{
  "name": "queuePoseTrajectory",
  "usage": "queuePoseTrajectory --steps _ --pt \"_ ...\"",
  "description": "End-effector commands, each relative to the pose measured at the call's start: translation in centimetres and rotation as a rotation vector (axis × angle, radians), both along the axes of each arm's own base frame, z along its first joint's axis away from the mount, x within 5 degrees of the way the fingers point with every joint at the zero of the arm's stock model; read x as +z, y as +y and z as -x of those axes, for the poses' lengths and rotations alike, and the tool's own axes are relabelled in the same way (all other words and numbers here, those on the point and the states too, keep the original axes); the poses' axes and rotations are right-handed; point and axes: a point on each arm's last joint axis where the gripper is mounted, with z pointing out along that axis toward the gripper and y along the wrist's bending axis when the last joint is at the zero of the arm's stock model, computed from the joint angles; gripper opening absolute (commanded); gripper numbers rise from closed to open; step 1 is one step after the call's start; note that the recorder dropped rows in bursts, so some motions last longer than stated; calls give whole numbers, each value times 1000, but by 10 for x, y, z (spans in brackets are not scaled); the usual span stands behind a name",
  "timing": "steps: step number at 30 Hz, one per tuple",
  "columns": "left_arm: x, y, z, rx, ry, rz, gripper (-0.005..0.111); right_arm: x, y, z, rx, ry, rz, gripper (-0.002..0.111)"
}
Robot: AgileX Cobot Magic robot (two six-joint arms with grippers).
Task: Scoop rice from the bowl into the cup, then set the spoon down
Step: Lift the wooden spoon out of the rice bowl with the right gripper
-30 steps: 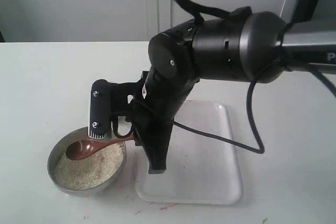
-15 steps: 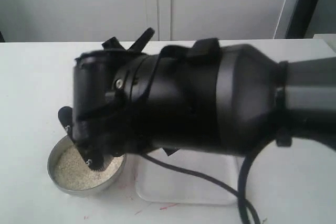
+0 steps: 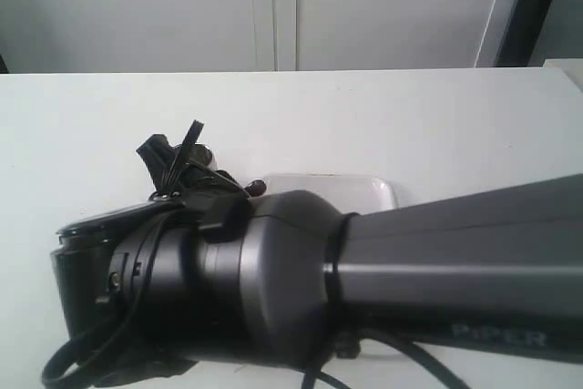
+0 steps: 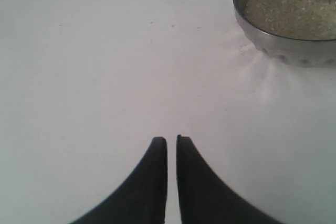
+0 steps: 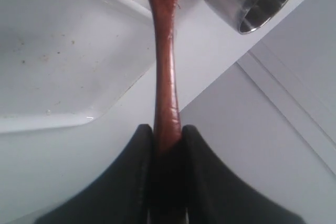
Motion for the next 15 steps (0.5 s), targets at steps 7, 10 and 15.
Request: queuePoseTrajectory --steps 7,10,15 --pt "-8 0 1 -3 64 10 14 -1 3 -1 -84 -23 -146 0" --pt "-8 0 1 -3 64 10 14 -3 3 1 -105 0 -159 0" --pt "-8 0 1 -3 64 10 14 -7 3 4 -135 52 -185 0"
